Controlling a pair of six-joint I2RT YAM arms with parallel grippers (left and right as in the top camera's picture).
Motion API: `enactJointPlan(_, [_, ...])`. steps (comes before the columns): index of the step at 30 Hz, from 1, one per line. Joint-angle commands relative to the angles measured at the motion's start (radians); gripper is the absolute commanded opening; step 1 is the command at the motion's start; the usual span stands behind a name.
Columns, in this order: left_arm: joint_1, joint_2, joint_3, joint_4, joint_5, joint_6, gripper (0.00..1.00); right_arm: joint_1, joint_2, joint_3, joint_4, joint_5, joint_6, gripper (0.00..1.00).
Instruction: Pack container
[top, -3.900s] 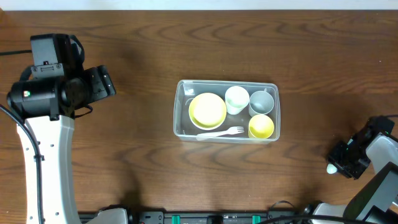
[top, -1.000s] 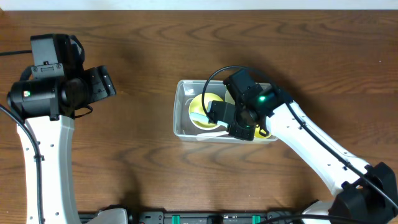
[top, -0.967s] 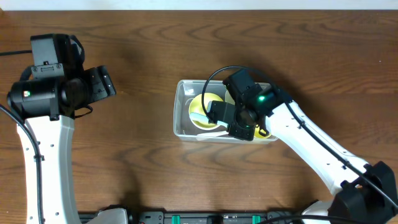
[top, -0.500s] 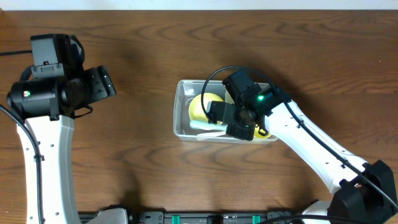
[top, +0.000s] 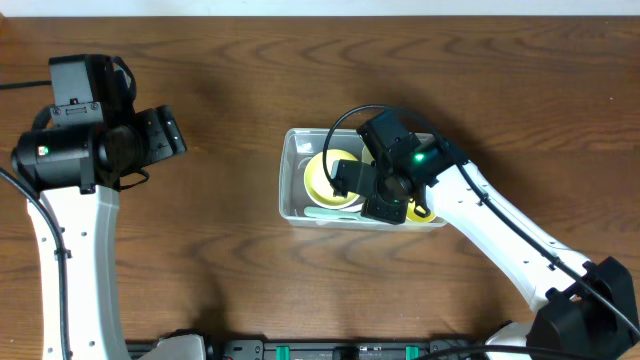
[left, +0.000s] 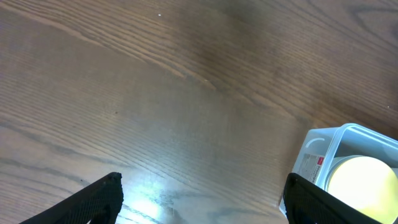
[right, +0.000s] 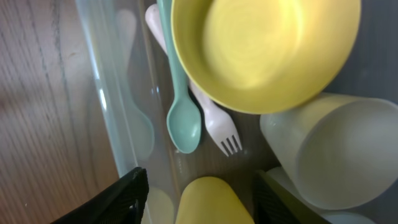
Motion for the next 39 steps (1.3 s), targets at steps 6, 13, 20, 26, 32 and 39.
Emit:
enactJointPlan(6, [0.004,0.006,-0.004,-0.003,0.006,0.006,0.83,-0.011,0.003,0.071,0.174,0.074,0.367,0.77])
enactJointPlan(13, [-0.026,0.006,-0.004,0.021,0.006,0.082,0.83,-0.166,-0.013,0.221,0.314,0.199,0.778,0.99])
enactJointPlan(20, [-0.069,0.033,-0.005,0.129,0.006,0.112,0.98,-0.414,-0.014,0.240,0.329,0.203,0.881,0.99])
enactJointPlan(26, [-0.069,0.055,-0.005,0.134,0.006,0.112,0.98,-0.531,-0.020,0.240,0.252,0.195,0.851,0.99])
enactJointPlan(32, [-0.069,0.034,-0.005,0.125,0.007,0.147,0.98,-0.592,-0.068,0.239,0.162,0.201,0.968,0.99])
enactJointPlan(39, [-0.070,-0.157,-0.107,0.157,0.012,0.168,0.98,-0.596,-0.262,0.133,0.111,0.229,0.993,0.99])
